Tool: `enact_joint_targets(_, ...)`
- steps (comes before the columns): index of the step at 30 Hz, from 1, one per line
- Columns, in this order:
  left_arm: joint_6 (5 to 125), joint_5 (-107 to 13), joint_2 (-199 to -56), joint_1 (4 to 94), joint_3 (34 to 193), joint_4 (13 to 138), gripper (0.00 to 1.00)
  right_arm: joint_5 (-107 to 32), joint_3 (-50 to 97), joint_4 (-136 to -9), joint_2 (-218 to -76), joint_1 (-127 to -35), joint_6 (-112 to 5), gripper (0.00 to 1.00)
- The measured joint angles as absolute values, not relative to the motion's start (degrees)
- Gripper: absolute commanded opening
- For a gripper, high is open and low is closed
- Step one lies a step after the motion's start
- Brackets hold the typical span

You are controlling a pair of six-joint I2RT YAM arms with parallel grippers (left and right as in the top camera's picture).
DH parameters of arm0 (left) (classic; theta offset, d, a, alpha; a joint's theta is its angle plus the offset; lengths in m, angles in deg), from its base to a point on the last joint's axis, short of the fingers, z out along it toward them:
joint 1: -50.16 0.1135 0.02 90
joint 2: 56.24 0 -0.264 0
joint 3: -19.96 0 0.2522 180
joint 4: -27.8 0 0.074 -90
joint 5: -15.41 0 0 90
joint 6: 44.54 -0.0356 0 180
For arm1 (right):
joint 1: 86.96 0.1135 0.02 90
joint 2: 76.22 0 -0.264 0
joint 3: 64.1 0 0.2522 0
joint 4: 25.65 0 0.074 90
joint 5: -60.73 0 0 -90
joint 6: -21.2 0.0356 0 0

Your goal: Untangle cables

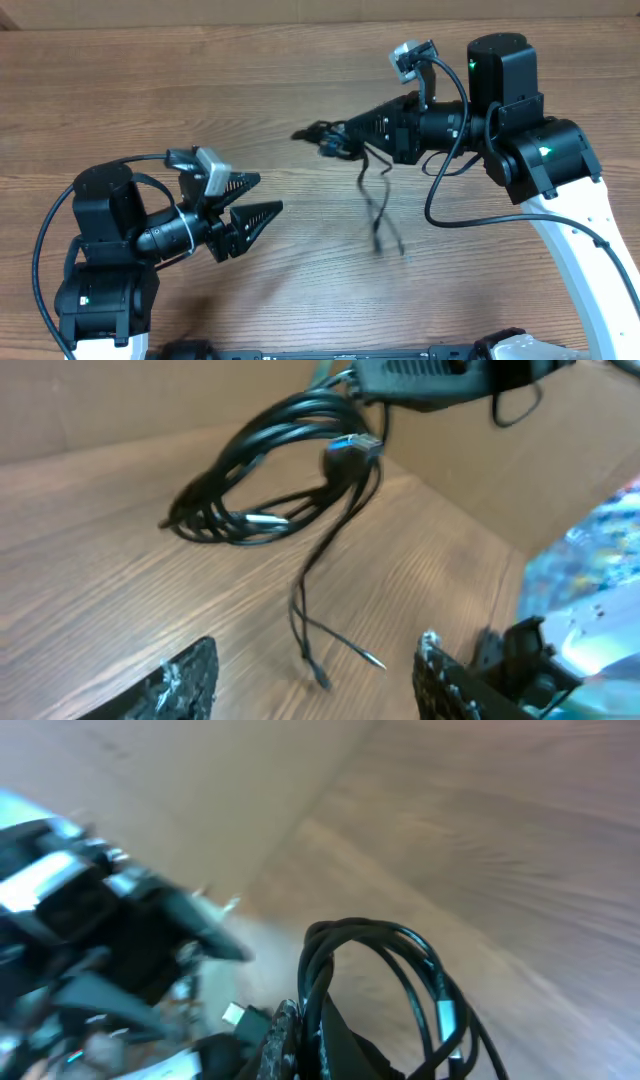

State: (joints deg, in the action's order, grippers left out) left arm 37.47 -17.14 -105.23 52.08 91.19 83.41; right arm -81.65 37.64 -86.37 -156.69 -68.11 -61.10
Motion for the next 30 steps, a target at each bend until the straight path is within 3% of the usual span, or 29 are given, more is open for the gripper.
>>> enact_joint_targets(10,31.3,-22.4,-105.2,52.1,91.2,84.0,0.64,-92.6,37.6,-87.6,-156.7,-67.3,-55.3,0.04)
enact_joint_targets(30,29.8,-23.7,-105.2,52.1,91.2,81.8,0.64,-93.3,37.6,-89.3,-156.7,-58.1,-49.6,0.04)
